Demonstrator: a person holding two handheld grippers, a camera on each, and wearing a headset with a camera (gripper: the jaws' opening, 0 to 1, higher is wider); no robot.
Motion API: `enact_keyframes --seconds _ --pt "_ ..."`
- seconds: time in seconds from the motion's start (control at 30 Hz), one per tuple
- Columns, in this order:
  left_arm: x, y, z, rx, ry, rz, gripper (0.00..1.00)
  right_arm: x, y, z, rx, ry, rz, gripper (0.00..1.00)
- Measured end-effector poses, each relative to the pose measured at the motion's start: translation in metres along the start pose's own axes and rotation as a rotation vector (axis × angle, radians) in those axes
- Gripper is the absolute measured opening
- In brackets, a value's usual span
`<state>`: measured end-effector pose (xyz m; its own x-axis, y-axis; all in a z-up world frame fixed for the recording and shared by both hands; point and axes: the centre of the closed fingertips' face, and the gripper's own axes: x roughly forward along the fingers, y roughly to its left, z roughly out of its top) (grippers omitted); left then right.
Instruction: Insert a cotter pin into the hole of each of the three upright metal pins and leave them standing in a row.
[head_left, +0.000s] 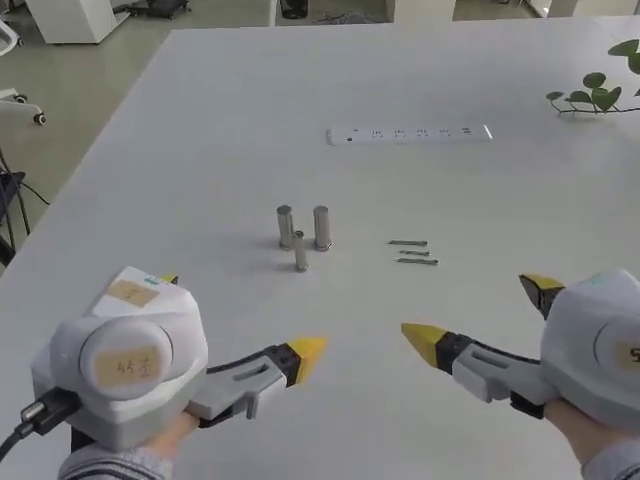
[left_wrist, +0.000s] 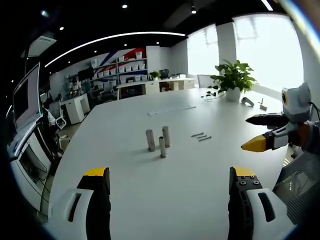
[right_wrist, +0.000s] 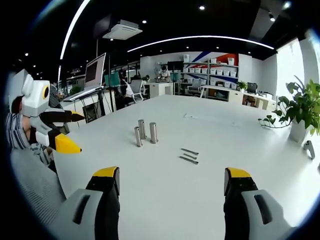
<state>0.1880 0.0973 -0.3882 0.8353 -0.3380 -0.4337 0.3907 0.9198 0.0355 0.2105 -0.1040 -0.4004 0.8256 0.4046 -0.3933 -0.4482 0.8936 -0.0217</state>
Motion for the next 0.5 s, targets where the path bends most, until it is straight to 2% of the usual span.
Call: enact_keyframes --seconds 0.2,0.5 --pt "0.001 0.002 -0.001 -0.003 0.006 0.0 0.99 0.019 0.003 0.015 -0.003 -0.011 0.044 0.82" --pt "0.0 0.005 0.001 -0.003 0.001 0.0 0.99 0.057 0.032 0.027 -0.057 0.002 0.157 0.75"
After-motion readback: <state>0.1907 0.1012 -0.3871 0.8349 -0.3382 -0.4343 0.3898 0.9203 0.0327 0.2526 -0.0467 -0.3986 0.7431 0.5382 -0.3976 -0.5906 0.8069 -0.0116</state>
